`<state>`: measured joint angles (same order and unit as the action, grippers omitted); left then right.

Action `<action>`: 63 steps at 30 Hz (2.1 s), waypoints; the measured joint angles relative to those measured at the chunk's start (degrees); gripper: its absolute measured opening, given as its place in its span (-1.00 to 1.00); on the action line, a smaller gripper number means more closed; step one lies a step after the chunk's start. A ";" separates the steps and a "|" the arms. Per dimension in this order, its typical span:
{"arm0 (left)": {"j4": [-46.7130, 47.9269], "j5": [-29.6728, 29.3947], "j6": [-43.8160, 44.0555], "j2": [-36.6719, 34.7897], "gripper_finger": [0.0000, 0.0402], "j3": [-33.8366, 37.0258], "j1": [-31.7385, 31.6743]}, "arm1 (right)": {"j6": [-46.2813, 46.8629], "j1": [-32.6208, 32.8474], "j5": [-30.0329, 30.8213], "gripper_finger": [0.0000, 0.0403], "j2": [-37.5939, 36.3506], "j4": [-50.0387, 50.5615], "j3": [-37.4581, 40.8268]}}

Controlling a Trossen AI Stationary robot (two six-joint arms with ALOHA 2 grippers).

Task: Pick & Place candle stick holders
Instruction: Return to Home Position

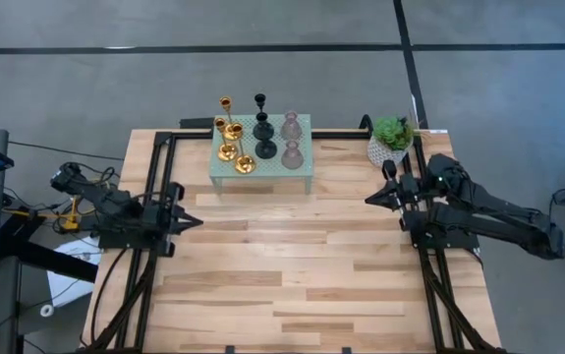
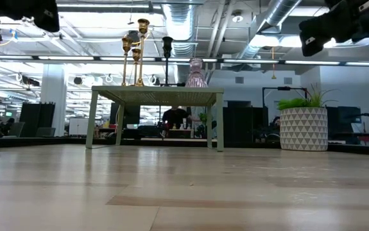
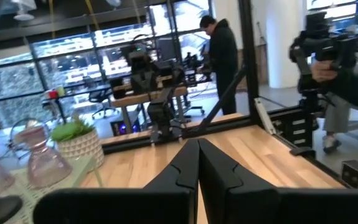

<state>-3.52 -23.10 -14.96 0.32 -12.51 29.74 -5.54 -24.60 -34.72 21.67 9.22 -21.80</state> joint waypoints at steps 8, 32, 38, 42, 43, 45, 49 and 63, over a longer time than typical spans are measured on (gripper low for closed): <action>1.18 -0.89 0.17 -0.29 -0.98 -0.02 0.59 | -0.65 -0.07 0.00 -1.00 -5.16 -0.70 0.02; 1.42 -0.82 0.20 -0.29 -0.97 -0.04 0.59 | 6.02 -0.29 1.90 -1.00 -21.52 -16.58 13.12; 1.66 -0.84 0.04 -0.29 -0.98 -0.04 0.59 | 9.12 -0.28 3.23 -1.00 -21.49 -23.62 18.34; 1.68 -0.84 -0.20 -0.27 -0.97 -0.04 0.59 | 10.77 -0.28 3.67 -1.00 -21.49 -25.31 21.01; 1.66 -0.84 -0.20 -0.27 -0.97 -0.04 0.59 | 11.03 -0.28 3.87 -1.00 -21.51 -25.50 21.28; 1.66 -0.84 -0.20 -0.27 -0.97 -0.04 0.59 | 11.07 -0.28 5.89 -1.00 -21.51 -25.06 21.35; 1.66 -0.84 -0.22 -0.27 -0.98 -0.04 0.59 | 10.42 -0.28 9.38 -1.00 -21.51 -25.52 21.38; 1.74 -0.84 -0.23 -0.27 -0.96 -0.04 0.59 | 10.09 -0.20 13.80 -1.00 -21.51 -21.31 21.42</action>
<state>-1.78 -23.94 -15.19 0.05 -12.56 30.33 4.55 -24.80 -20.92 0.16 -12.10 -0.38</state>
